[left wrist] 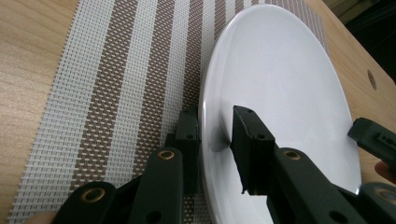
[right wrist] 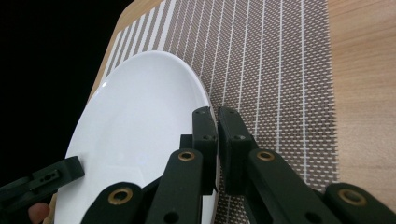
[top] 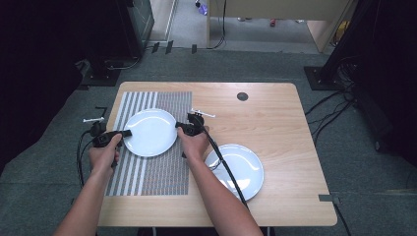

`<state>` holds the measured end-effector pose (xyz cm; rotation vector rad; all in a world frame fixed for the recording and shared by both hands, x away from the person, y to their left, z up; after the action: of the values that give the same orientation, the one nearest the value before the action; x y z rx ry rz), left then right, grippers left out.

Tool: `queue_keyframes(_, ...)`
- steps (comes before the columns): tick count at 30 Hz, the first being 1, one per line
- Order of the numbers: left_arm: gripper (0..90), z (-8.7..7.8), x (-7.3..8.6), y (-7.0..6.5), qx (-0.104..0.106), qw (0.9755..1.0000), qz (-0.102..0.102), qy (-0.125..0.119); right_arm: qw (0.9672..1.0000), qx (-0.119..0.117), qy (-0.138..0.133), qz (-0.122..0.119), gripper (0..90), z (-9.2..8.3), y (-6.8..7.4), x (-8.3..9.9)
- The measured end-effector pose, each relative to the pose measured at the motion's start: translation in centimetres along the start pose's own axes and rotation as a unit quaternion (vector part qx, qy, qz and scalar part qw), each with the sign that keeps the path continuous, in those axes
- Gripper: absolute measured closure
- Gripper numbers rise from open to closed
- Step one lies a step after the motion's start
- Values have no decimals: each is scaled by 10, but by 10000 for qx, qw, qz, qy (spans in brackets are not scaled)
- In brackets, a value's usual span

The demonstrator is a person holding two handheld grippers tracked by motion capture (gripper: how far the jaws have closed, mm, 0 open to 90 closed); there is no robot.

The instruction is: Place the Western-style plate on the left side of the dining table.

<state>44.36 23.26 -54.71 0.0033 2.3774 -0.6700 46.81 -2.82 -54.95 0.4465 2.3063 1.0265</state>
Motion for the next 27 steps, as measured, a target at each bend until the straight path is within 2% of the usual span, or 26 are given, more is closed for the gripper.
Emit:
queue_keyframes(7,729,1,-2,0,-102,9999,12,-66,9998,67,12,-162,874,3,0,-1)
queue_keyframes(11,688,2,-2,-3,-234,9992,280,-156,9997,53,3,-231,880,4,-2,-2)
queue_keyframes(16,610,3,-2,-5,-226,9986,404,-266,9995,43,-25,-321,878,3,-1,-2)
queue_keyframes(18,579,4,-2,-7,-344,9971,585,-340,9994,18,18,-332,866,4,-2,-1)
queue_keyframes(19,554,4,-2,-7,-344,9971,585,-340,9994,18,18,-332,866,4,-2,-1)
queue_keyframes(20,554,3,-2,-7,-443,9960,693,-348,9994,-12,61,-345,838,4,-2,0)
queue_keyframes(21,524,2,-2,-8,-629,9926,941,-449,9989,-65,67,-458,741,5,-2,1)
queue_keyframes(22,508,2,-2,-8,-717,9908,1049,-466,9985,-62,55,-537,705,5,-1,2)
queue_keyframes(23,476,1,-2,-8,-829,9880,1206,-499,9981,-59,31,-608,673,5,-1,2)
queue_keyframes(27,352,-3,-2,-9,-995,9830,1448,-535,9951,73,-107,-984,594,1,-1,-1)
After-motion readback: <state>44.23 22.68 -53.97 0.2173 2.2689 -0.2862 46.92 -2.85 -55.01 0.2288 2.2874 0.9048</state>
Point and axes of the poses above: each handheld gripper's, and its own axes: z roughly forward along the jaws, x roughly out of its underside, y roughly to its left, the point moved 6 cm from there along z, roughly forward along the jaws, and after that the axes turned 13 degrees about z, right-handed, at the moved point
